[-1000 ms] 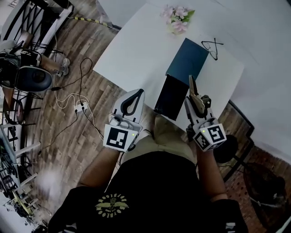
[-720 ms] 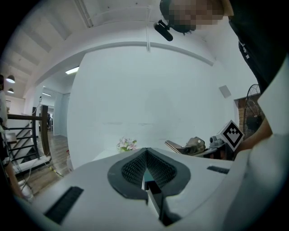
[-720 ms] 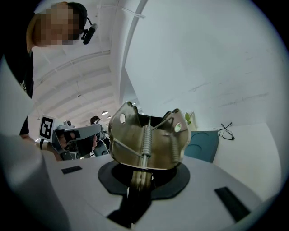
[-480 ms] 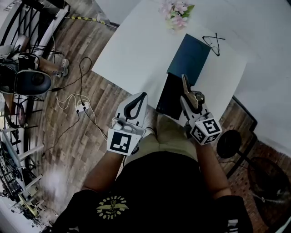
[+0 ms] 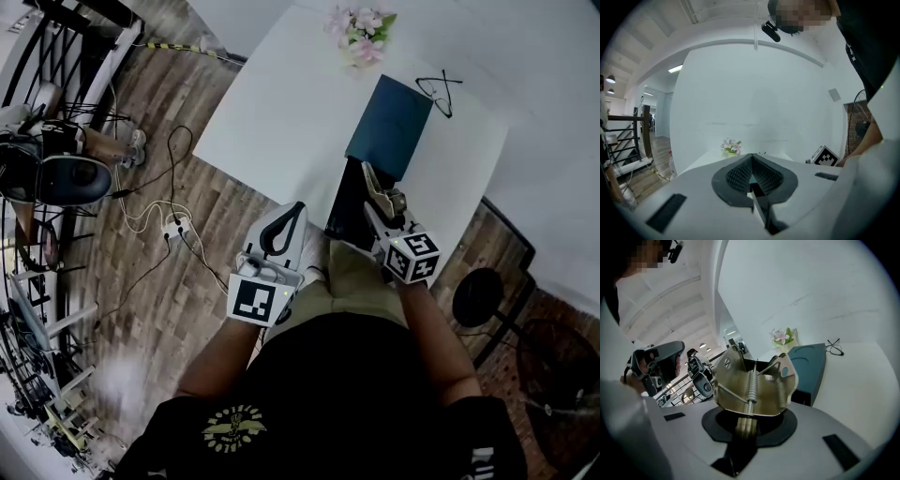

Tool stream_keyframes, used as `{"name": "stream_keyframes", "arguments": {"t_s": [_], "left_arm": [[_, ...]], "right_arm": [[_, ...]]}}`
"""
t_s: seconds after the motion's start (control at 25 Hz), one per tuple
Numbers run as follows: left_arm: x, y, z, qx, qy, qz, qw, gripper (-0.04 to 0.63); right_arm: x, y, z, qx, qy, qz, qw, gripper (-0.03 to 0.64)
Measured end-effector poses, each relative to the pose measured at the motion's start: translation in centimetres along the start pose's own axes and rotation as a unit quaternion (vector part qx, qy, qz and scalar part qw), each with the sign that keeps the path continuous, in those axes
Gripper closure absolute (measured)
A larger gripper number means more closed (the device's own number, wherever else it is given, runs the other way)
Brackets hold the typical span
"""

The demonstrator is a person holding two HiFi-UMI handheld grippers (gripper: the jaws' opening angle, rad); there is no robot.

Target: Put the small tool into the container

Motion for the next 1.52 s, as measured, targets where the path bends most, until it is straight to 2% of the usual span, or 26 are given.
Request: {"name": "stream_keyframes", "arguments": {"t_s": [0.32,0.52,0.96,1.52], "left_arm": [[-0.6,-0.9,2.0,0.011,0.012,0.007,0.9999,0.588],[-1.2,-1.6,3.0,0.019,0.007,0.013,0.9997,0.588],[-3.0,-2.2,3.3,0.022,0.0,0.018,0.9996,0.588],[-4.0,-3.1,4.8,0.027,0.008,0.023,0.9993,0.588]], "right_arm": [[1.5,1.6,-3.0,-0.065,0.009,-0.019,0.998,0.55],[1.7,2.2,-4.4,-0.11,0.038,-0.031,0.993,0.55],[2.1,3.2,-5.3,-0.182,0.03,-0.059,0.981,0.549],[1.6,3.6,-5.7,-0.232,0.011,-0.065,0.97,0.535]]}}
Point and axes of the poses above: the fingertips, and each gripper's own axes: y forward along the fingers, x to its right, z out of its top, the point moved 2 cm from there along -y, backward along the fingers, and after that the axes turned 5 degrees about x, right-handed, at the moved point
